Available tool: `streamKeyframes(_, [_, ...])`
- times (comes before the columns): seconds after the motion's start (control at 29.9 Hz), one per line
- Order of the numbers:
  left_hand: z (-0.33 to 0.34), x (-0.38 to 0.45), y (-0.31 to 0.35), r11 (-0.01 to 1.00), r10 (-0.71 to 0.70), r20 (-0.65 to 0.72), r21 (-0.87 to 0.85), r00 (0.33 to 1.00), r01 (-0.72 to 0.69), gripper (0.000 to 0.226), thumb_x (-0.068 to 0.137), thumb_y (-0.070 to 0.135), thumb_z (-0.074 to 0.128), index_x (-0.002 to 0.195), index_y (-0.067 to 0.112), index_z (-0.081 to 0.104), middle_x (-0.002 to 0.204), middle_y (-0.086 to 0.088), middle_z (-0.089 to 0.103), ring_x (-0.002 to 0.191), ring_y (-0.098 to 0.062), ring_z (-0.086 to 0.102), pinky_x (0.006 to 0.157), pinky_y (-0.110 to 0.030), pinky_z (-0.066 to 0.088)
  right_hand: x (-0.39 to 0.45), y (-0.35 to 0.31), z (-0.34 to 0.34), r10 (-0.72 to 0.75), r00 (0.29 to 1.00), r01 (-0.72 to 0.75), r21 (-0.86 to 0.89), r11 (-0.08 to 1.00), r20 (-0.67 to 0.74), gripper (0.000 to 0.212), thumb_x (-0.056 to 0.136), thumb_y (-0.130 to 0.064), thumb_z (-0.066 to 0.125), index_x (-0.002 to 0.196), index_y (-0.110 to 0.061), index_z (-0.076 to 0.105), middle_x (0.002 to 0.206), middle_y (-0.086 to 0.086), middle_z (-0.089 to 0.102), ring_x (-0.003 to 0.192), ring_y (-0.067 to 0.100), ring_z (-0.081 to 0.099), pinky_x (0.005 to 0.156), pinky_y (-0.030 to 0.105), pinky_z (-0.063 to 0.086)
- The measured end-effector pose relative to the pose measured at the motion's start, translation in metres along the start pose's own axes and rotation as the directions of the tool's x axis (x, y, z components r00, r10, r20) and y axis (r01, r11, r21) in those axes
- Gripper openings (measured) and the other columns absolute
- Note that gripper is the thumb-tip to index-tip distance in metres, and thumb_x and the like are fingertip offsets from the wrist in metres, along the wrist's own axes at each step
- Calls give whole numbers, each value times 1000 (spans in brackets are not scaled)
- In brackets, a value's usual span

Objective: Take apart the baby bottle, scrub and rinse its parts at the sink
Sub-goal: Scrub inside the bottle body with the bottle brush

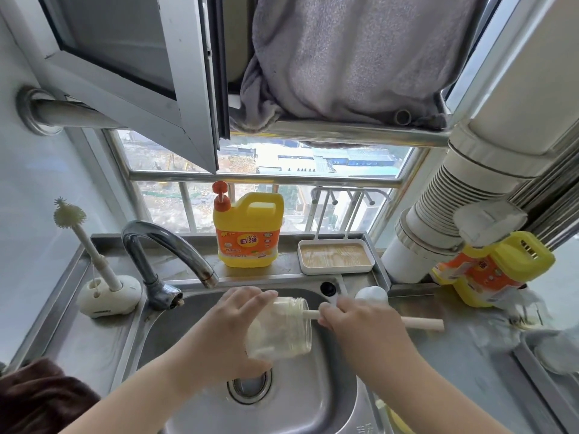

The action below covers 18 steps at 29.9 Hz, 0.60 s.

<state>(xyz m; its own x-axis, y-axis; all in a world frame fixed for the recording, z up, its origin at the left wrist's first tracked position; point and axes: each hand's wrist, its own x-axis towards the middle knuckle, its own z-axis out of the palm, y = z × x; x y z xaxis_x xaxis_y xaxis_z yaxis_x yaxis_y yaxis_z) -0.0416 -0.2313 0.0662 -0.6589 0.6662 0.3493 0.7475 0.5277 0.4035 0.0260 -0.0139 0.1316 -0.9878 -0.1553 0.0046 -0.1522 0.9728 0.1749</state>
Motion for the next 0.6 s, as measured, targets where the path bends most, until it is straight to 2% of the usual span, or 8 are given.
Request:
streamKeyframes(0.07, [-1,5,1,999,36,-8,36,999,-36,84,55,59,60,129,23,44,113,1,59,109,-5,41,85,-22,44,0,-7,5,-13,996,-1,158,987,88,12,84,-32,63,79,-22,59,66,-5,44,61,23,54,48,25,27])
streamKeyframes(0.13, [1,5,2,997,76,-8,36,997,-75,81,55,55,61,127,22,46,113,-1,58,108,-10,44,83,-26,51,-2,-5,3,-84,920,-110,456,883,384,27,97,-37,40,90,-21,60,77,-3,51,74,21,53,59,27,35])
streamKeyframes(0.27, [7,7,3,995,101,-22,15,995,-100,79,55,51,62,126,21,47,113,-3,58,108,-13,46,78,-29,55,5,10,-12,-174,806,-269,612,744,566,35,97,-44,40,83,-26,67,53,-6,41,49,13,37,51,27,32])
streamKeyframes(0.33, [8,7,1,997,82,-27,17,996,-81,79,55,53,62,126,21,47,112,-3,59,107,-12,46,79,-29,55,8,12,-12,-89,874,-184,495,849,477,30,97,-41,42,89,-24,66,61,-7,45,55,13,44,53,27,34])
streamKeyframes(0.4, [7,6,-4,999,43,-21,17,999,-42,83,53,56,61,127,23,45,112,-1,60,107,-9,44,81,-29,54,10,14,-1,16,990,-33,117,993,142,17,90,-38,57,82,-26,65,63,-6,47,58,16,54,51,26,36])
streamKeyframes(0.47, [3,7,-8,1000,10,-23,15,1000,-10,86,53,59,62,128,23,44,112,-1,60,106,-8,43,82,-30,52,7,14,8,-10,992,5,-39,999,-123,11,73,-27,68,64,-27,63,51,-6,45,42,16,49,39,24,29])
streamKeyframes(0.53, [-1,10,-10,999,26,-29,42,999,-25,84,55,59,61,127,20,45,113,-4,61,107,-11,43,82,-31,52,3,9,8,-17,988,23,35,999,-152,11,78,-25,64,66,-26,62,51,-5,45,41,17,48,38,23,30])
streamKeyframes(0.6, [-3,12,-12,996,55,-22,73,998,-53,82,57,56,66,127,19,46,114,-7,60,109,-15,44,80,-35,55,1,6,5,56,997,-65,211,975,50,15,92,-34,51,84,-27,62,58,-6,46,54,16,52,49,25,35])
